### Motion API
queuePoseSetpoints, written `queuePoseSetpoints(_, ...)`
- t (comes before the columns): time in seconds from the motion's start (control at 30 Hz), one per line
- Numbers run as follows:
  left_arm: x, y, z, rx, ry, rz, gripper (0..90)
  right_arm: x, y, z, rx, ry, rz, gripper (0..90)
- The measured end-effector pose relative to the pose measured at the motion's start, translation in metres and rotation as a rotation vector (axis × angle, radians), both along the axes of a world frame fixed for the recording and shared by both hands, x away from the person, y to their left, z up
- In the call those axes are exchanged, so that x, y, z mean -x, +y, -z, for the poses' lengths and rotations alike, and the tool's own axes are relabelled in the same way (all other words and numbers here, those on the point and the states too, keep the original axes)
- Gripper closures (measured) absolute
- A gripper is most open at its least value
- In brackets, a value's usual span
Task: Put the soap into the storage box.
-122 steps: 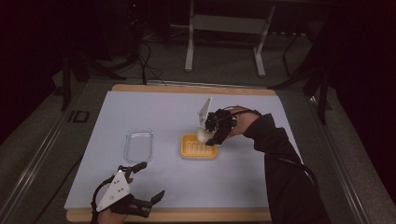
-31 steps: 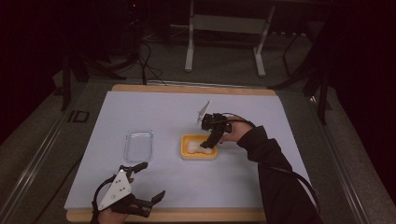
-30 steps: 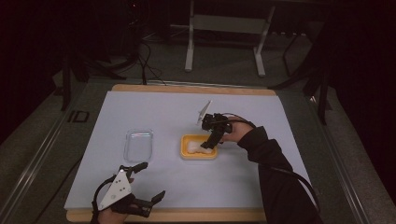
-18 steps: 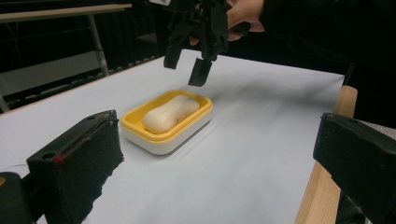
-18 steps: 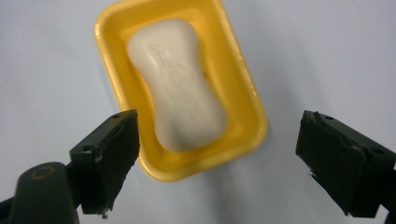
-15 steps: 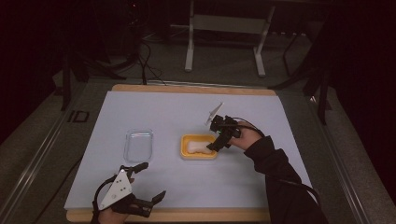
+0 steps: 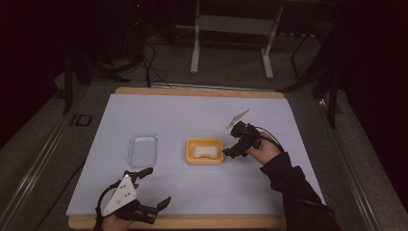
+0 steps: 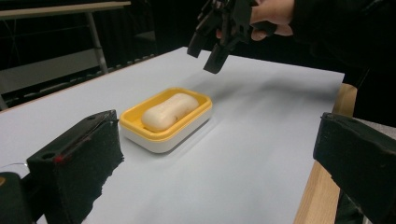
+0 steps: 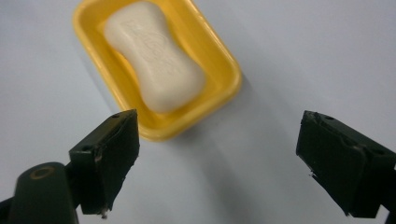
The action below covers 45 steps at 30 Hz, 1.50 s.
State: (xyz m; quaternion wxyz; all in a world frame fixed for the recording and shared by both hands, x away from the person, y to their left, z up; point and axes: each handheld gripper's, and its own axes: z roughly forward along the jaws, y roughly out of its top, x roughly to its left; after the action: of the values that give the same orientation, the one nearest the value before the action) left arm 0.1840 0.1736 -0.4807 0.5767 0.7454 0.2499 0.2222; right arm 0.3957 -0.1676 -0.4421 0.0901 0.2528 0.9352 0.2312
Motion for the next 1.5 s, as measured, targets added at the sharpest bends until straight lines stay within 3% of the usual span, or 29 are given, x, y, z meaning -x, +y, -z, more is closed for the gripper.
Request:
queuePoseSetpoints(0.3,0.000,-0.001,0.001,-0.002,0.003,0.003,1.2,0.012,-0.016,0.005,-0.032,-0.039,0.063,13.3)
queuePoseSetpoints(0.5,0.000,-0.001,0.001,-0.005,0.004,0.005,1.2,0.023,-0.027,0.008,-0.024,-0.066,0.088,13.2)
queuePoseSetpoints(0.7,0.000,-0.001,0.001,-0.007,0.005,0.007,1.2,0.032,-0.037,0.012,-0.065,-0.068,0.111,13.2)
queuePoseSetpoints(1.43,0.001,-0.002,0.001,-0.012,0.007,0.008,1.2,0.062,-0.064,0.025,-0.142,-0.126,0.228,13.5)
queuePoseSetpoints(1.5,0.001,-0.002,0.001,-0.013,0.009,0.011,1.2,0.064,-0.066,0.027,-0.146,-0.115,0.235,13.5)
